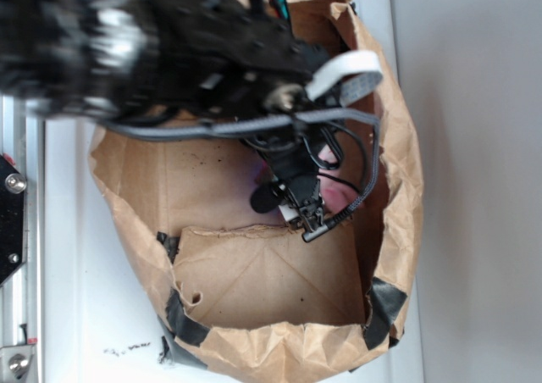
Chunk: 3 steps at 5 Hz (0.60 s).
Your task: Grab the rock.
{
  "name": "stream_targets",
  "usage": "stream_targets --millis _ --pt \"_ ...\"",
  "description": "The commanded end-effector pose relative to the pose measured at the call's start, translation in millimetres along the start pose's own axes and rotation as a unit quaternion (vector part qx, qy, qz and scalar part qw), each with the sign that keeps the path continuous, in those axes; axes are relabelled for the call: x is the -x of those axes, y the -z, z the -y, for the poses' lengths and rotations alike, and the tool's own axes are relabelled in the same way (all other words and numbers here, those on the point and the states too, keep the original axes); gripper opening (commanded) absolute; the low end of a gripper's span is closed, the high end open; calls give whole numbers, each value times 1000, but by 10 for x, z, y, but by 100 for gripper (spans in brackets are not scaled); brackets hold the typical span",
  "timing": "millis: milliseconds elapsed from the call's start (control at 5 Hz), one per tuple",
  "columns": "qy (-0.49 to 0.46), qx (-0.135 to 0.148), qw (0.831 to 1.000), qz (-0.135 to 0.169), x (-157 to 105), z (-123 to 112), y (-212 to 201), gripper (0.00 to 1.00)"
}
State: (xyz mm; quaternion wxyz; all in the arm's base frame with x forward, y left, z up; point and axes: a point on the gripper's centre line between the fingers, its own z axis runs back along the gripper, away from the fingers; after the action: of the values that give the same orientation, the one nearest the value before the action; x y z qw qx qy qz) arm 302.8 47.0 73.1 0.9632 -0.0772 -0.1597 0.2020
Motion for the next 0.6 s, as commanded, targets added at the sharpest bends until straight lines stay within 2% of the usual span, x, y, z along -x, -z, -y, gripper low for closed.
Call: stream_targets --millis 0,200,400 --pt "64 -48 992 96 65 186 -596 0" --pt "92 -52 988 113 96 232 -725 0" --pt "120 -56 986 98 96 307 -803 0"
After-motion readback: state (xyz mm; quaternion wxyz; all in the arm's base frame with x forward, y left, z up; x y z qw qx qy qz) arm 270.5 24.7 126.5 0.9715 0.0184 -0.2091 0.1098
